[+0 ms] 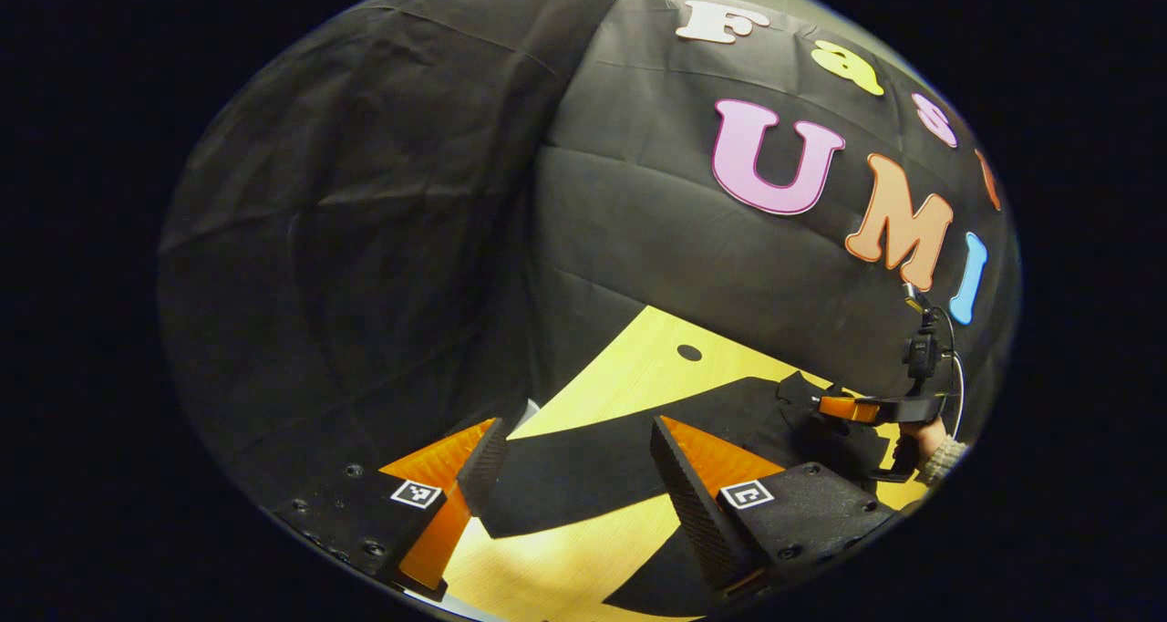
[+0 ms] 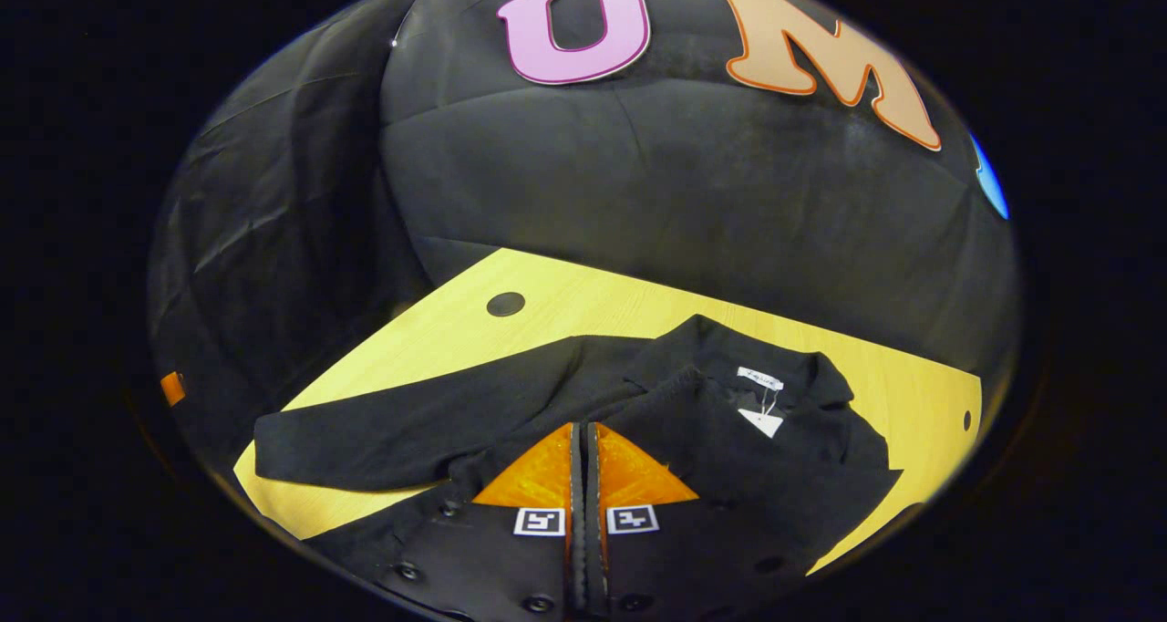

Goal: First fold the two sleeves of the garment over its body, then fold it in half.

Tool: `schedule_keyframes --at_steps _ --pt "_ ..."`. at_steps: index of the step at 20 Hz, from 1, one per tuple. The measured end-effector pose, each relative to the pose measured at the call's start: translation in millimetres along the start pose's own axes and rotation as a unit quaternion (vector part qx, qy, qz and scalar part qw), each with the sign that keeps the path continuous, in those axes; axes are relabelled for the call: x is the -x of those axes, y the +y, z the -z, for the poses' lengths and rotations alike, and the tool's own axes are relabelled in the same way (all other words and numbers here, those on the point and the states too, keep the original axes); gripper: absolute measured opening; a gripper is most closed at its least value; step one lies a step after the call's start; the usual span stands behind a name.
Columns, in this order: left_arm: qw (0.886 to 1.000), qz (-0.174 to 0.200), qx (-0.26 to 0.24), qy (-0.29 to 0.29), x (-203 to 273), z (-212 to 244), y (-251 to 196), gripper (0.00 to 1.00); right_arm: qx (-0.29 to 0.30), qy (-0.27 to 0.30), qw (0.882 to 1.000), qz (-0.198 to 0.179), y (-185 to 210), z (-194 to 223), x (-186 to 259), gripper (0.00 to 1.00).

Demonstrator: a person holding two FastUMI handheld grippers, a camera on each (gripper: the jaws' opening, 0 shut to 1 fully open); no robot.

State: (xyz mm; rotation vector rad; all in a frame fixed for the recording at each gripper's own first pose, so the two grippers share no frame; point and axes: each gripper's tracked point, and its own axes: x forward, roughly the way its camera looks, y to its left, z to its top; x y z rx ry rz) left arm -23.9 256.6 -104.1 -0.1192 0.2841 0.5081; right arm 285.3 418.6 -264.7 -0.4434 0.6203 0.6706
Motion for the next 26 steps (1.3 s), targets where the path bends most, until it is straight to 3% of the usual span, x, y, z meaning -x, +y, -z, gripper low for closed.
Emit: schedule_keyframes --at_steps 3,4,5,8,12,17,22,26 --pt "1.0 0.001 -0.001 0.007 -4.5 7.3 -1.8 0.95 -0.034 0.001 0.999 -0.028 13.3 -1.6 -9.3 0.03" --pt "1.0 -0.001 -0.006 0.009 -6.4 11.5 -0.8 0.95 -0.051 0.004 0.998 -0.027 14.5 -2.2 -7.3 0.1" --pt "1.0 -0.002 -0.011 0.013 -9.2 15.5 -1.1 0.95 -0.067 0.005 0.998 -0.023 14.9 -2.6 -10.6 0.29" --pt "0.999 -0.002 -0.024 0.026 -11.7 32.5 8.8 0.95 -0.076 -0.008 0.997 -0.006 9.6 -10.9 -7.5 0.98" --pt "0.999 -0.003 -0.029 0.039 -23.3 43.1 7.5 0.95 -0.046 -0.03 0.998 0.008 3.2 -19.8 9.0 0.94" --pt "0.996 -0.009 -0.055 0.072 -34.3 68.0 17.8 0.95 -0.06 -0.069 0.996 0.015 -9.8 -27.5 37.3 0.95" --pt "0.991 -0.025 -0.092 0.095 -49.5 88.4 28.2 0.95 -0.066 -0.127 0.987 0.076 -49.5 -48.7 126.1 0.98" --pt "0.987 -0.029 -0.095 0.13 -64.2 113.0 30.3 0.95 -0.103 -0.162 0.973 0.126 -99.3 -41.0 188.2 0.98"
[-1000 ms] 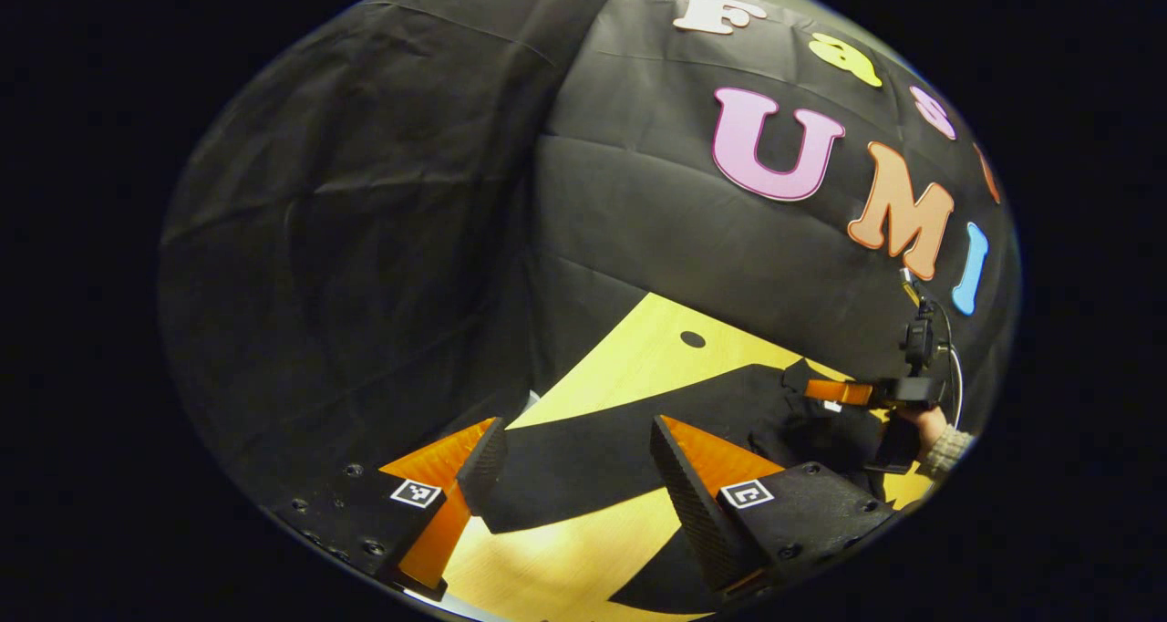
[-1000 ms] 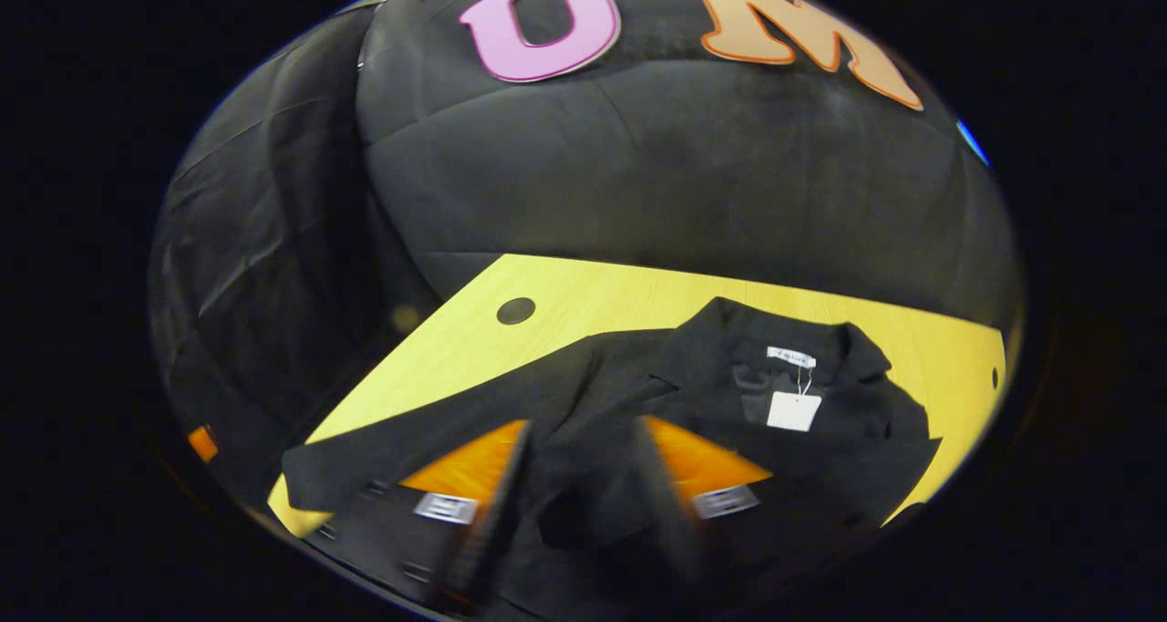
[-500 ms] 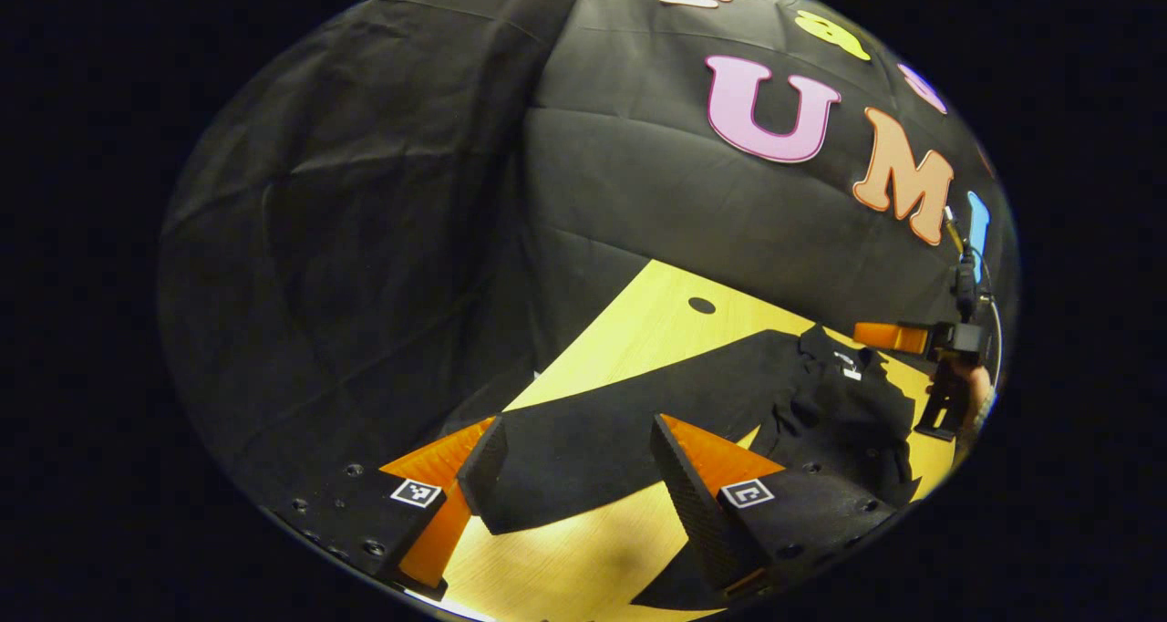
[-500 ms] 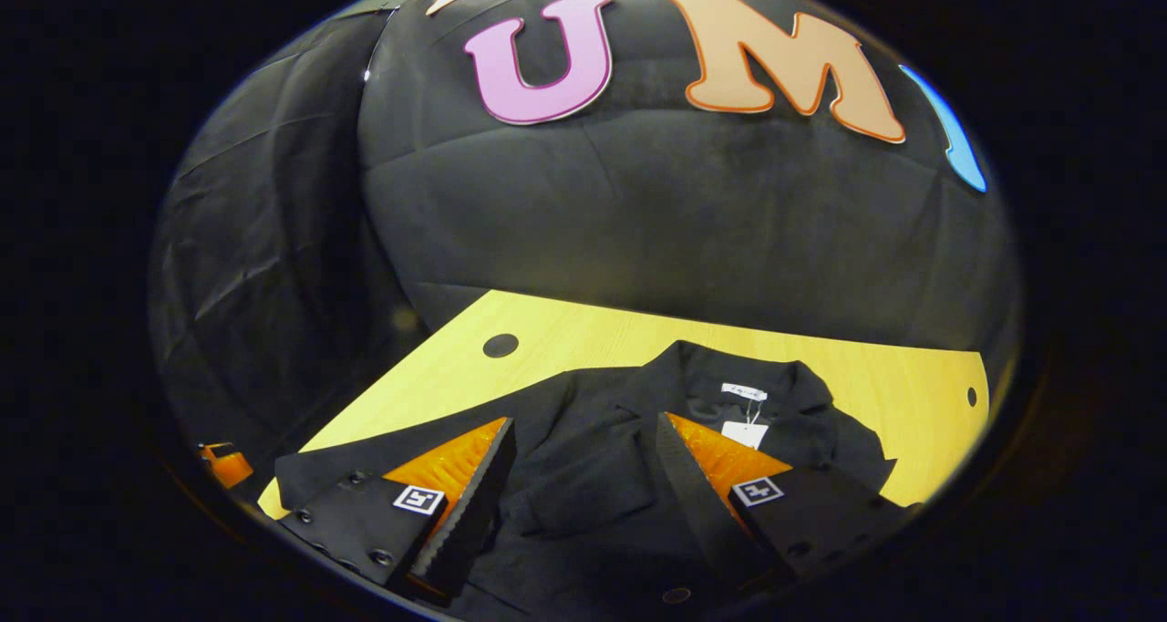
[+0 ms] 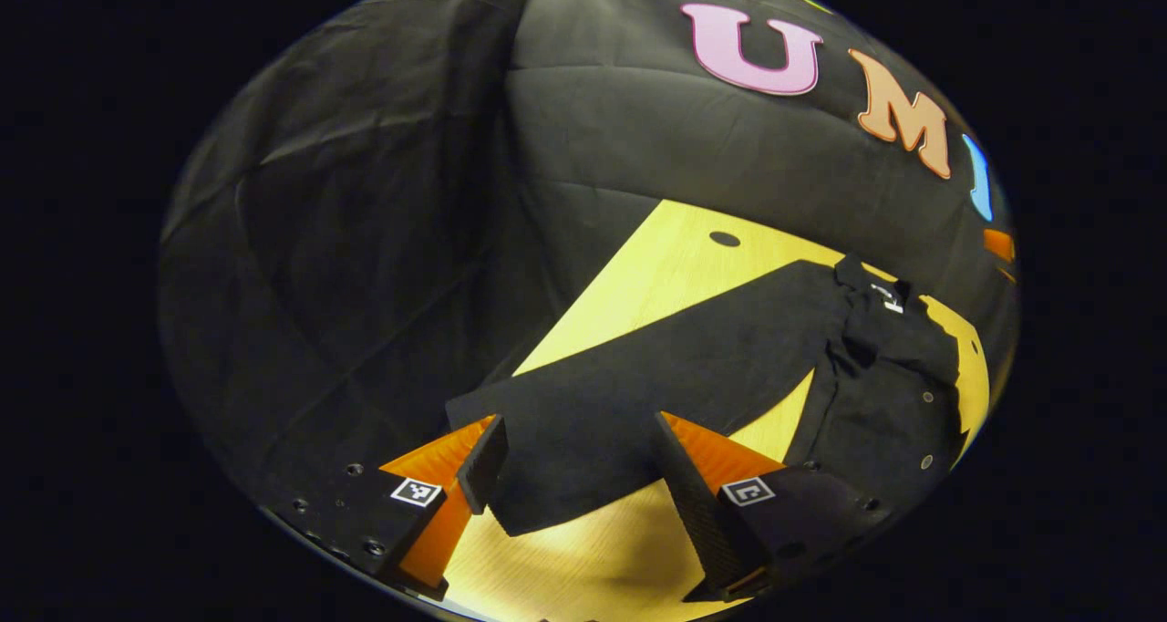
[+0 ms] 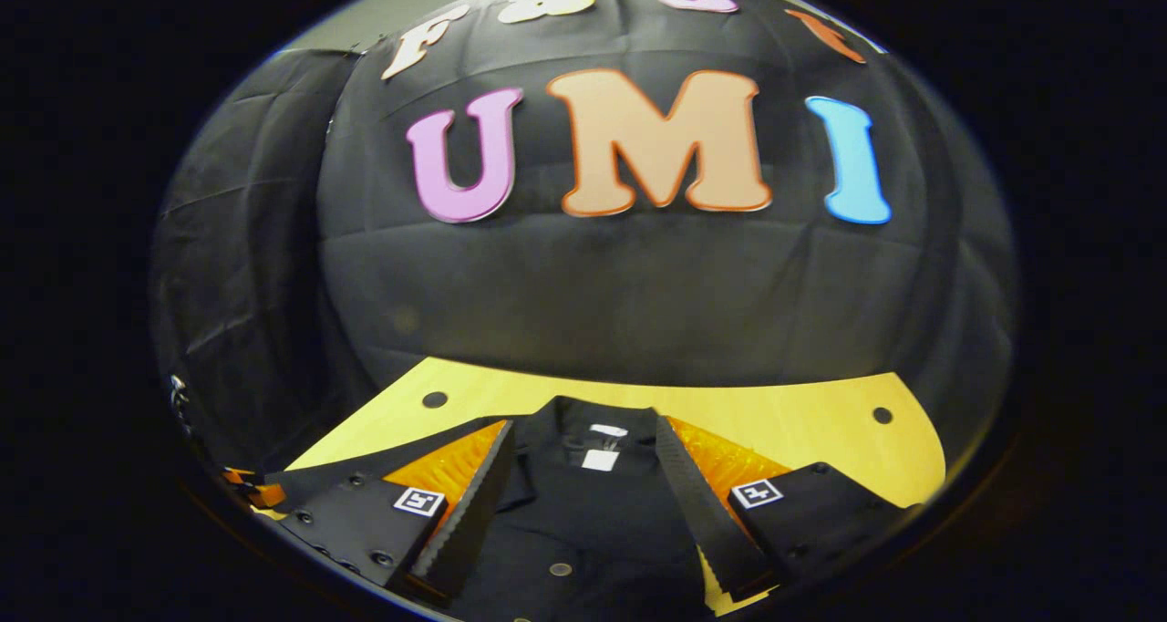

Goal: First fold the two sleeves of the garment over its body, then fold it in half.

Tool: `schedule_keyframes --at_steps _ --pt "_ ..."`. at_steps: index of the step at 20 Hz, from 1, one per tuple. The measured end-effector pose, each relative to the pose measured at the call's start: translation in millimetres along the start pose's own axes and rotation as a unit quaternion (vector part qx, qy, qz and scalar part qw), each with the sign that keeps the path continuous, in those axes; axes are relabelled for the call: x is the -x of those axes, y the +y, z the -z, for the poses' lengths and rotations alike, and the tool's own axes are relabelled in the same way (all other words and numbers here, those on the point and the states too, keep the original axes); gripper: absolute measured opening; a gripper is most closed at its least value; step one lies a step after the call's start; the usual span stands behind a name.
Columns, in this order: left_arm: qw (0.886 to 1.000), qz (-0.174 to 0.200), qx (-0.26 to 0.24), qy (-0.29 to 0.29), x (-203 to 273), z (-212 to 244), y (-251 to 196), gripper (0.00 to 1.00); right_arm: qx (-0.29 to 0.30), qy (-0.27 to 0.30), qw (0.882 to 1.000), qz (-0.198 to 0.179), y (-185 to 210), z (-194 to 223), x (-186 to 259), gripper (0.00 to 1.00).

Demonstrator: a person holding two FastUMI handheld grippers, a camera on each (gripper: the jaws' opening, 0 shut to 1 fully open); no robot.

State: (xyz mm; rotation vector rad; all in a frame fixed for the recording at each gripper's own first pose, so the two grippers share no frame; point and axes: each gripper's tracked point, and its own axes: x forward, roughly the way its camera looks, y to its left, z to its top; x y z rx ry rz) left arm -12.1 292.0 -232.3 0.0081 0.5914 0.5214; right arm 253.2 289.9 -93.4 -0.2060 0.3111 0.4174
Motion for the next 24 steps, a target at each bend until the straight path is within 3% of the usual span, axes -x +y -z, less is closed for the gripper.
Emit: schedule_keyframes --at_steps 3,9,20,24 --pt "1.0 0.0 0.004 0.012 -10.6 7.7 1.0 0.95 -0.029 -0.019 0.999 0.032 -38.9 -7.8 29.5 0.98" --pt "0.999 -0.009 -0.003 0.044 -27.0 22.2 3.2 0.95 -0.029 -0.05 0.994 0.092 -92.7 -11.6 70.9 0.98" --pt "1.0 -0.006 -0.009 0.02 -30.1 21.1 -1.0 0.95 -0.057 -0.048 0.991 0.115 -115.7 11.5 117.5 0.97" --pt "1.0 0.008 -0.009 0.02 -33.1 17.0 -13.5 0.6 -0.072 -0.047 0.989 0.12 -125.4 17.1 129.7 0.97"
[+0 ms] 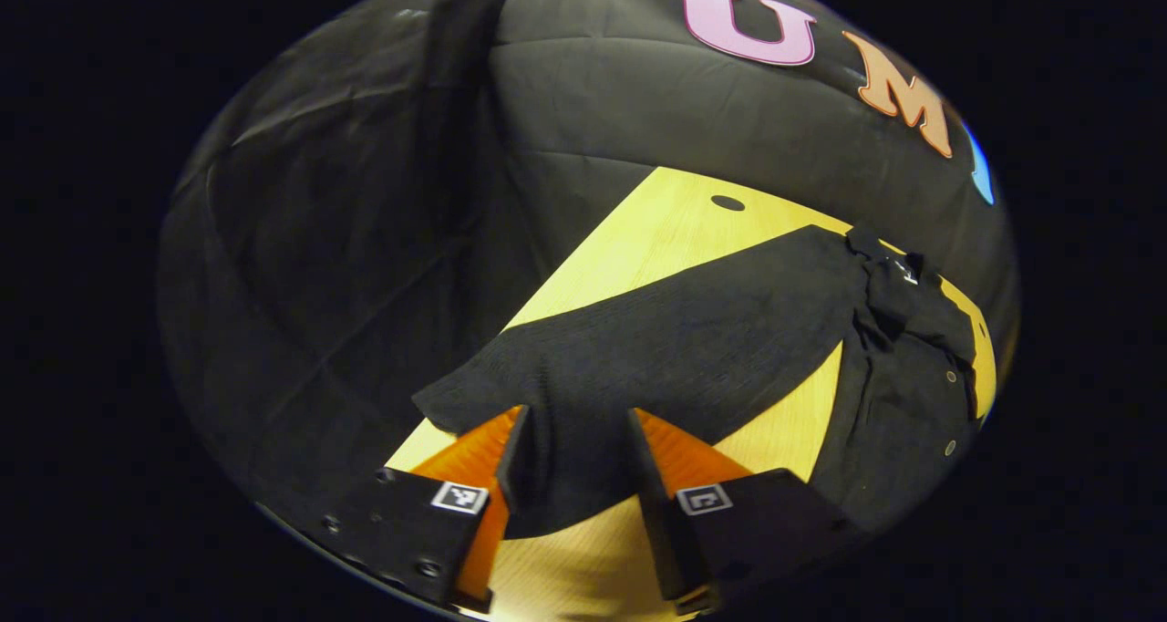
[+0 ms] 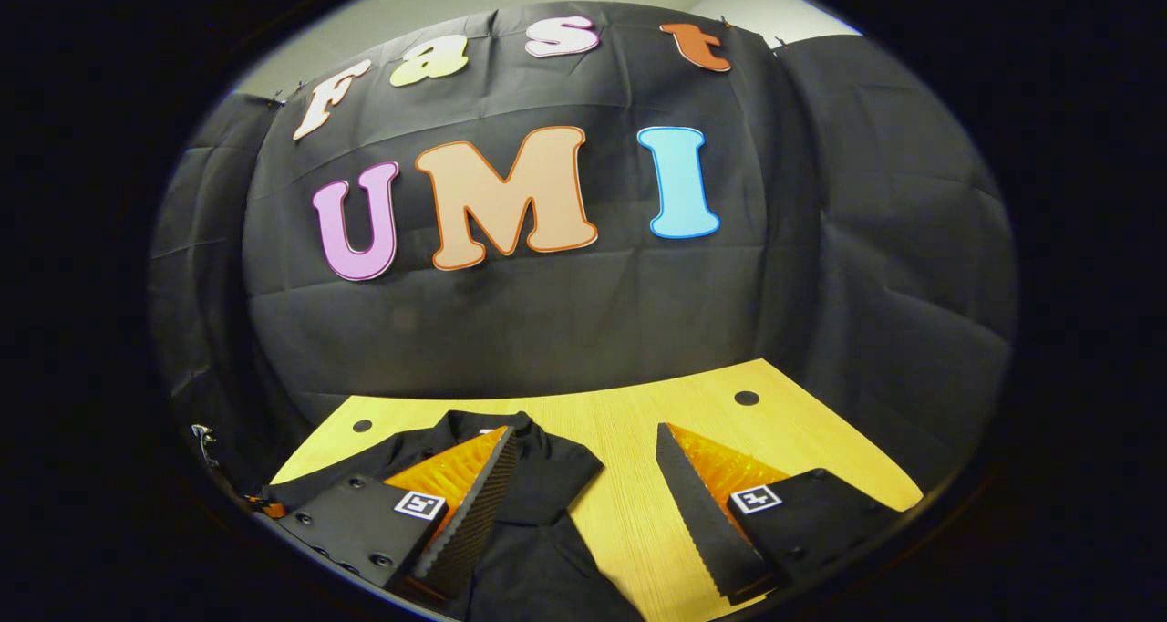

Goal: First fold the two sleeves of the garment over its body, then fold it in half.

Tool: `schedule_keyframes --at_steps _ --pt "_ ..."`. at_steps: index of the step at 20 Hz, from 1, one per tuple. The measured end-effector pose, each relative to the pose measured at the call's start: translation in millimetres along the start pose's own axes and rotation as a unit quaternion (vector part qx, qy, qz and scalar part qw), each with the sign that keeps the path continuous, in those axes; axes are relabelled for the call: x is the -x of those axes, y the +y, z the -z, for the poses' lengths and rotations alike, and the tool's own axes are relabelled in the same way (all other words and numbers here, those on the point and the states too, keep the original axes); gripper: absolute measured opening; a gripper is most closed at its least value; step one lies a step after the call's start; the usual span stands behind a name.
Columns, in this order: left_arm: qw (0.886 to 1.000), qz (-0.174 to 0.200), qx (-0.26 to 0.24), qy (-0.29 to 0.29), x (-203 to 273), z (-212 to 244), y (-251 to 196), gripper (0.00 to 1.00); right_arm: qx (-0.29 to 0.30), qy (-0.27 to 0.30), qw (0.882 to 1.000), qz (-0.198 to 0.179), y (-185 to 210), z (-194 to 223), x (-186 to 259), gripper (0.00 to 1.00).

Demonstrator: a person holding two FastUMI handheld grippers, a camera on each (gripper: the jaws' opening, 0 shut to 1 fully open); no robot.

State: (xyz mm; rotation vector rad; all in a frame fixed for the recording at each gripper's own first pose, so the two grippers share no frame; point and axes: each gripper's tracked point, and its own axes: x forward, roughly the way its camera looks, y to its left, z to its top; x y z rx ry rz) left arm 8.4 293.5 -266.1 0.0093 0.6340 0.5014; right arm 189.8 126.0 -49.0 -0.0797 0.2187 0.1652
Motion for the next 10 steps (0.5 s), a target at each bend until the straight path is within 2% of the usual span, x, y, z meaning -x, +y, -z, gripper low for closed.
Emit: schedule_keyframes --at_steps 1,2,3,5,8,10 --pt "1.0 -0.001 0.006 -0.002 -0.1 -1.2 -2.1 0.43 0.0 0.003 1.0 0.005 -8.0 4.2 0.2 0.97" --pt "1.0 -0.002 0.012 -0.003 -0.7 0.3 -1.4 0.37 0.002 0.003 1.0 0.009 -13.1 3.7 1.6 0.97" --pt "1.0 -0.001 0.019 -0.006 -1.6 -0.4 -3.9 0.22 0.002 0.0 1.0 0.015 -17.7 1.7 3.5 0.97" --pt "1.0 0.002 0.019 -0.006 1.4 0.3 -4.3 0.07 -0.002 -0.007 1.0 0.023 -25.2 -3.0 9.3 1.0" --pt "1.0 0.004 0.003 -0.003 3.4 -1.0 -0.2 0.0 -0.011 -0.011 0.999 0.033 -36.2 -3.5 17.4 0.94" --pt "1.0 0.014 -0.006 -0.001 6.4 -2.9 -1.2 0.0 -0.009 -0.004 0.999 0.037 -42.4 1.4 21.3 0.97"
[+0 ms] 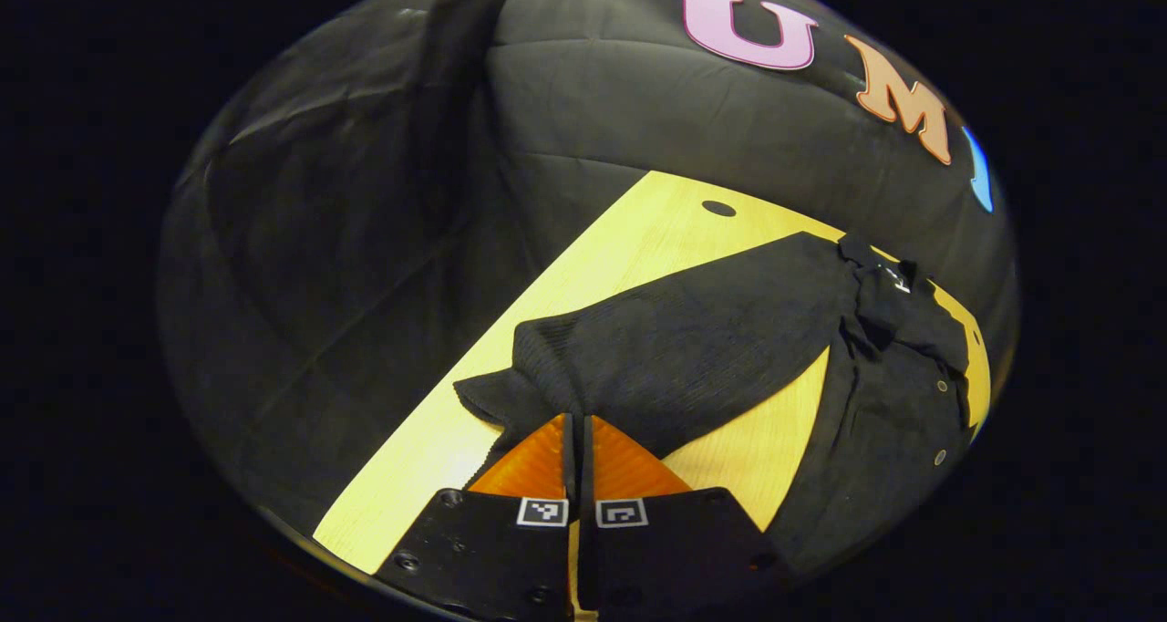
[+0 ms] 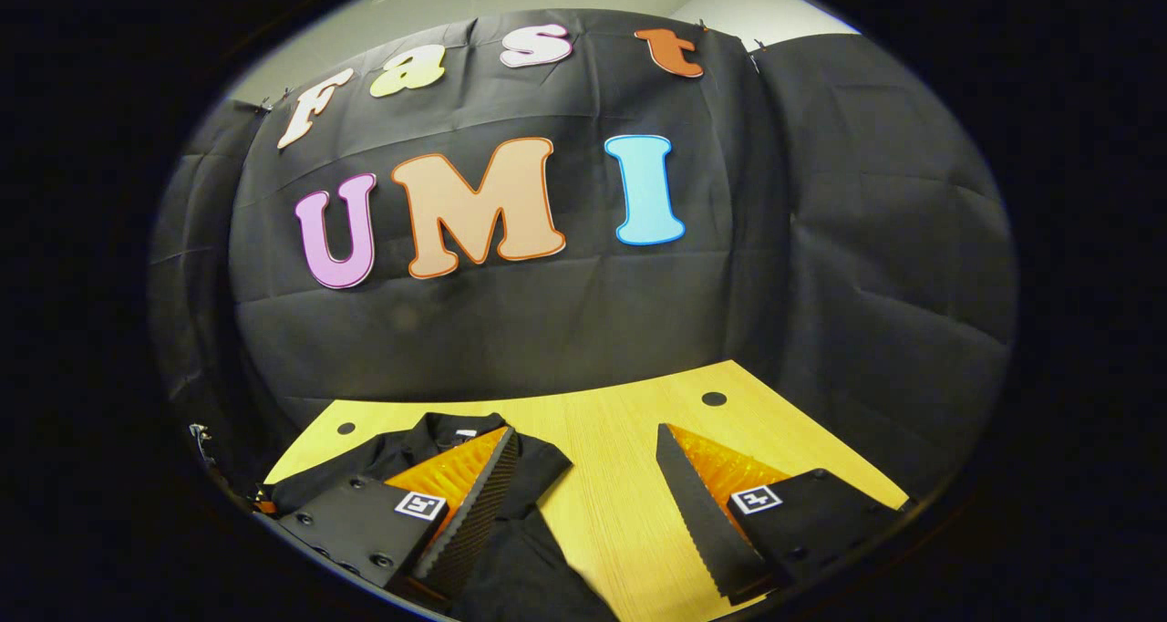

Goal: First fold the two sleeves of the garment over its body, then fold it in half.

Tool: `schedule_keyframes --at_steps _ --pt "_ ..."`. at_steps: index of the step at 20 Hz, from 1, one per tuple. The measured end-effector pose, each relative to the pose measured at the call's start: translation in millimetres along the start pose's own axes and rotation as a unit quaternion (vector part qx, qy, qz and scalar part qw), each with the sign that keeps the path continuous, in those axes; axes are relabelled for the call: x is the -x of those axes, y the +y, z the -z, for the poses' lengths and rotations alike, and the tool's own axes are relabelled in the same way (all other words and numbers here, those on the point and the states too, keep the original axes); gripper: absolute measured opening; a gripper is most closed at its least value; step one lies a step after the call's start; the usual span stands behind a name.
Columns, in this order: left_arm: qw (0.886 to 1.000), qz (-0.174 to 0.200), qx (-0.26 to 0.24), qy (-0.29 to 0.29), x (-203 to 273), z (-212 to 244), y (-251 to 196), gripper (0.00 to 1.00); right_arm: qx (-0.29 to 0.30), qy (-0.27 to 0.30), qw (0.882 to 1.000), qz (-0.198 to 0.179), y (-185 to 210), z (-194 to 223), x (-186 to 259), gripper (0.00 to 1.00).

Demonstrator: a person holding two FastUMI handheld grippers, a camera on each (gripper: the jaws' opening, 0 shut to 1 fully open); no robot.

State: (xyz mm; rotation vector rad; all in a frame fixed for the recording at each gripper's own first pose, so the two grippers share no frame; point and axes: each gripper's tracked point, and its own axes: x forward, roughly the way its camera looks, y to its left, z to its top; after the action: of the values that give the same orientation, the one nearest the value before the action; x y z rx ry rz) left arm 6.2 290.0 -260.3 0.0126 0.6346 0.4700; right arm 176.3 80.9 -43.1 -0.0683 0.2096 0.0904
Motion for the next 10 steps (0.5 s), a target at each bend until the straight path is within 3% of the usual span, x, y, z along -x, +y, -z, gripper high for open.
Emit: schedule_keyframes --at_steps 4,6,10 --pt "1.0 0.017 -0.014 -0.016 7.2 -21.3 -9.5 0.0 0.013 0.009 1.0 0.011 -12.7 5.2 1.0 0.97" --pt "0.999 0.04 -0.008 -0.029 14.0 -41.0 -33.9 0.0 0.015 0.015 1.0 0.012 -15.7 10.0 0.3 0.94" --pt "0.993 0.077 -0.026 -0.084 25.1 -93.8 -69.1 0.0 0.012 0.024 1.0 0.007 -17.7 18.9 -0.3 0.97"
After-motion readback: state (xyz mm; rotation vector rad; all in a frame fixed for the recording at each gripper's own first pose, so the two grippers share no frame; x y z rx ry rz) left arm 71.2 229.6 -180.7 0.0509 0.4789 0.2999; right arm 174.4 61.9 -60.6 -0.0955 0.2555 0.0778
